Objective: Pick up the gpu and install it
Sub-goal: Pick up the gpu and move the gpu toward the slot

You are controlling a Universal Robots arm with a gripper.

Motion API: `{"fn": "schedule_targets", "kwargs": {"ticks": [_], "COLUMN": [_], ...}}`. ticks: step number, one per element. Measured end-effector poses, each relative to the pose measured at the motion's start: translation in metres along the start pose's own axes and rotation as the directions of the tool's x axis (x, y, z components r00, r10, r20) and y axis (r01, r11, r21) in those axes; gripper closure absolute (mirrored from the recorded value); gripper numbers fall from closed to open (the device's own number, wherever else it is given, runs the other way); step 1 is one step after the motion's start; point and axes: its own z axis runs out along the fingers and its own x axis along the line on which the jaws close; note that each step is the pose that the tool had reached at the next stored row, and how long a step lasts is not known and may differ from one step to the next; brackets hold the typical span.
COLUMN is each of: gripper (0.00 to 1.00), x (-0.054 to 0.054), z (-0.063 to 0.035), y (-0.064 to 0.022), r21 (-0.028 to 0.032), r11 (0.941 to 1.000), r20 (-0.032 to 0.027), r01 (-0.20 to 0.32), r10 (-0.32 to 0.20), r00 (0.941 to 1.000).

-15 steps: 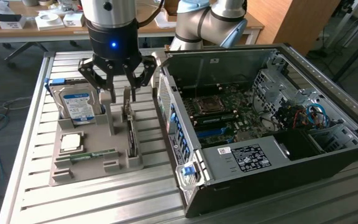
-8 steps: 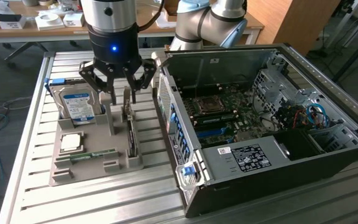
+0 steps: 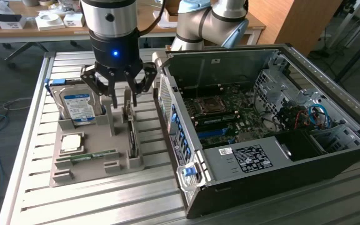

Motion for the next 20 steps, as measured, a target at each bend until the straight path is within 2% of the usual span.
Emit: {"fn": "schedule_targets", "kwargs": {"ticks": [11, 20], "gripper": [0.53, 0.53], "x": [0.000, 0.000], "z": [0.0106, 0.0128], "y": [-0.0005, -0.0006], "r21": [0.0000, -0.0002], "r11": [1.0000, 1.0000], "r20": [0.0000, 0.0002], "r01": [0.000, 0.000], "r10": [0.000, 0.000], "r00": [1.0000, 1.0000]}}
